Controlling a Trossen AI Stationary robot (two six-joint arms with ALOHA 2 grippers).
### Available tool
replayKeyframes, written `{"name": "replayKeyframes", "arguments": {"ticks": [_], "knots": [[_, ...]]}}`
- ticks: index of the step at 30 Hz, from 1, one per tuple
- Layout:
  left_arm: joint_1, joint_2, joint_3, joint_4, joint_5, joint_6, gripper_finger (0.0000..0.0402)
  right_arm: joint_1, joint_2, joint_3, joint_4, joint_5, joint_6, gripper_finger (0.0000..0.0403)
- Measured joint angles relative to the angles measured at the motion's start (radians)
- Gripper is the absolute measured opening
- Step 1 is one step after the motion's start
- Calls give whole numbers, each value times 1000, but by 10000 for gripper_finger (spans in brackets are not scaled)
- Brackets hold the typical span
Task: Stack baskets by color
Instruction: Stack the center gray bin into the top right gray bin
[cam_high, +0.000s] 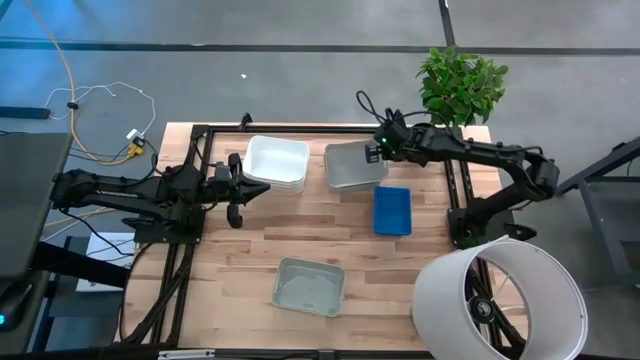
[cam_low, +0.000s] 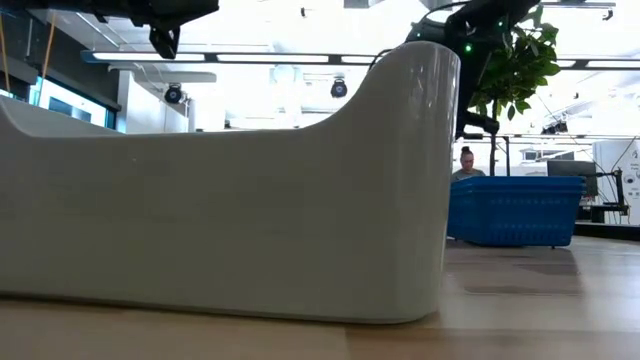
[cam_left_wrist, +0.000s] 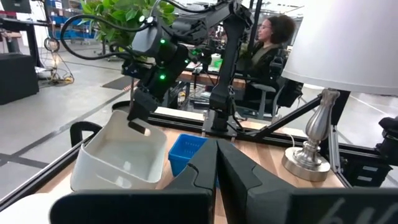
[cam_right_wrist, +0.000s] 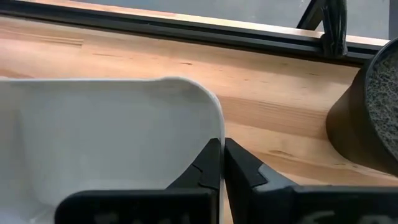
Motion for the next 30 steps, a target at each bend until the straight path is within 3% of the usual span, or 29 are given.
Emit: {"name": "replayKeyframes", "arguments": {"ticks": [12, 23, 26, 30], "knots": [[0, 0, 0, 0, -1, -16, 0, -64, 20, -2, -34, -80, 3, 0], [0, 0, 0, -1, -3, -9, 0, -80, 19, -2, -29, -74, 23, 2], [0, 0, 0, -1, -3, -7, 0, -80, 18, -2, -20, -73, 22, 22], [0, 0, 0, -1, -3, -7, 0, -80, 18, -2, -19, -73, 18, 83]]}}
